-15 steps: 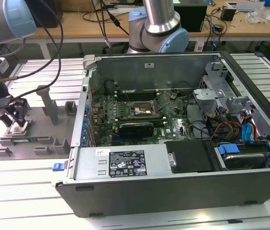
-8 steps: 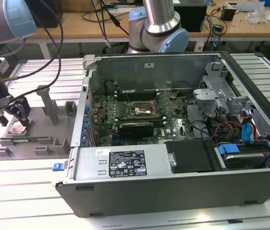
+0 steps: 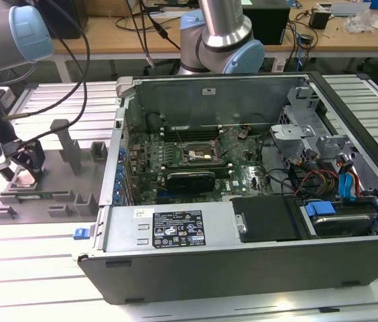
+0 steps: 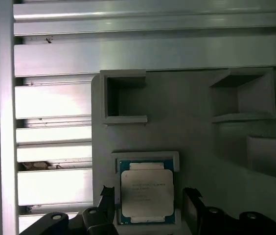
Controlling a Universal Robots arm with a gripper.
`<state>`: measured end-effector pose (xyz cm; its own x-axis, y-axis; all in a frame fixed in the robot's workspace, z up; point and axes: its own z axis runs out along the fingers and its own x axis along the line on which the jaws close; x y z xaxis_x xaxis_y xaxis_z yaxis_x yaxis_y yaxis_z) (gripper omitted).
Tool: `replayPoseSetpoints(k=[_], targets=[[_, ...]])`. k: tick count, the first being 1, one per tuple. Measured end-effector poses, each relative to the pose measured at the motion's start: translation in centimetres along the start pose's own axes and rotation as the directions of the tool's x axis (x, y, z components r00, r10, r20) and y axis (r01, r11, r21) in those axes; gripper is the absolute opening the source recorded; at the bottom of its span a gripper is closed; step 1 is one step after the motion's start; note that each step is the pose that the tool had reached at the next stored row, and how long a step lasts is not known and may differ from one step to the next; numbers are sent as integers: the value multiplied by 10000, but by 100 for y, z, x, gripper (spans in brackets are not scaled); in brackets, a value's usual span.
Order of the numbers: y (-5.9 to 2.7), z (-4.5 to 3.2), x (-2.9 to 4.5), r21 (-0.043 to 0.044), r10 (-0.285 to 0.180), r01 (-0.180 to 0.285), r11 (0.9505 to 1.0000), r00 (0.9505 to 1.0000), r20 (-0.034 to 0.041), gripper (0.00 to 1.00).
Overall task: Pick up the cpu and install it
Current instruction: 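Pick up the cpu and move it towards the insertion slot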
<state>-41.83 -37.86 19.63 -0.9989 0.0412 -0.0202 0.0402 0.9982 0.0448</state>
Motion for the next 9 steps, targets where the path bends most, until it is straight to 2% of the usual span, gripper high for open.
replayPoseSetpoints(k=[9], targets=[[22,69,2,-14,-295,295,9996,9996,-14,66]])
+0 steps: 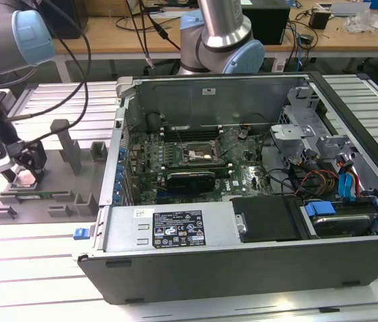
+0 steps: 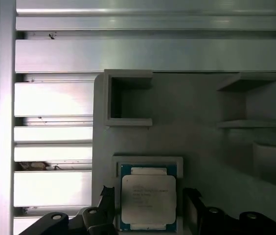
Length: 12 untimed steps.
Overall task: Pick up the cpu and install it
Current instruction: 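Pick up the cpu and move it towards the insertion slot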
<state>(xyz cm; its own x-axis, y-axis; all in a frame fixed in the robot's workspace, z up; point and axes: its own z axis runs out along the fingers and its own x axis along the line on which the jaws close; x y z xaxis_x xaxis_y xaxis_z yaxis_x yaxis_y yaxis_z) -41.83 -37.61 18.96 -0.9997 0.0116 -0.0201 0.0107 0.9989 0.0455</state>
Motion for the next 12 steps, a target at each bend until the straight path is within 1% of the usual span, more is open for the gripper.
replayPoseSetpoints(k=[4,9,12], targets=[[7,35,1,-9,-90,90,10000,10000,-5,66],[20,39,1,-65,-124,124,9999,9999,-6,66],[21,38,0,-66,-126,126,9999,9999,-5,66]])
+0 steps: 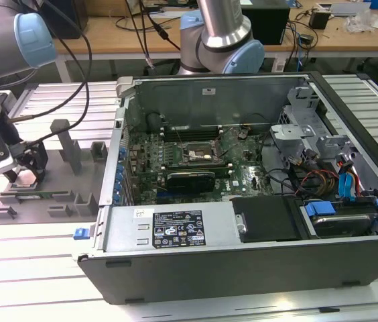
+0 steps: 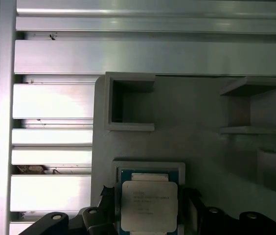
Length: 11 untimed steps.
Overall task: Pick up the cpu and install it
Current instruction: 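Pick up the cpu and move it towards the insertion slot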
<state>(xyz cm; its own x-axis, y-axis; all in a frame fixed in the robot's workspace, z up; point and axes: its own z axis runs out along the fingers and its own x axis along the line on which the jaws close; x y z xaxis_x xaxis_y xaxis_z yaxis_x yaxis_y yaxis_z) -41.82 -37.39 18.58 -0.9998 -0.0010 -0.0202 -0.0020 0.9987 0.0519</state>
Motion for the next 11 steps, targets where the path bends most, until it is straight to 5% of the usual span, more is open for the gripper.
replayPoseSetpoints(k=[8,11], targets=[[1,0,0,0,1,-1,10000,10000,-1,66],[2,0,0,-4,5,-5,10000,10000,-66,66]])
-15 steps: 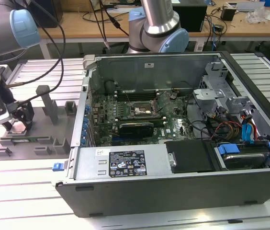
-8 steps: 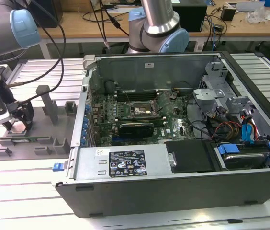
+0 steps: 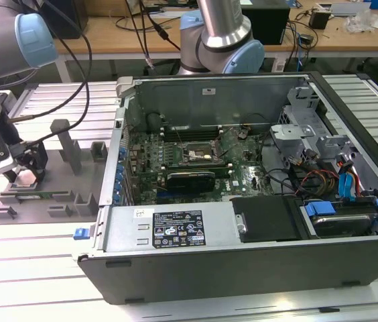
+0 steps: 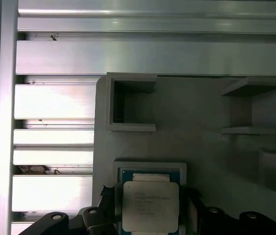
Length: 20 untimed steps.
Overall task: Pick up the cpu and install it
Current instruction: 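Pick up the cpu and move it towards the insertion slot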
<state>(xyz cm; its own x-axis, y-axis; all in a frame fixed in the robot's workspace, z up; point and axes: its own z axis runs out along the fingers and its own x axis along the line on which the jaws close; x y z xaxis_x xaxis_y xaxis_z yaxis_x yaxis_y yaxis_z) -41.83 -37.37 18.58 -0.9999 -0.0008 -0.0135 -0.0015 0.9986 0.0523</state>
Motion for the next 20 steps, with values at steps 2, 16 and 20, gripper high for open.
replayPoseSetpoints(k=[2,16,20], targets=[[-1,0,0,1,0,0,10000,10000,-8,66],[0,0,0,0,2,-2,10000,10000,-52,66],[-1,0,0,-1,2,-2,10000,10000,-58,65]])
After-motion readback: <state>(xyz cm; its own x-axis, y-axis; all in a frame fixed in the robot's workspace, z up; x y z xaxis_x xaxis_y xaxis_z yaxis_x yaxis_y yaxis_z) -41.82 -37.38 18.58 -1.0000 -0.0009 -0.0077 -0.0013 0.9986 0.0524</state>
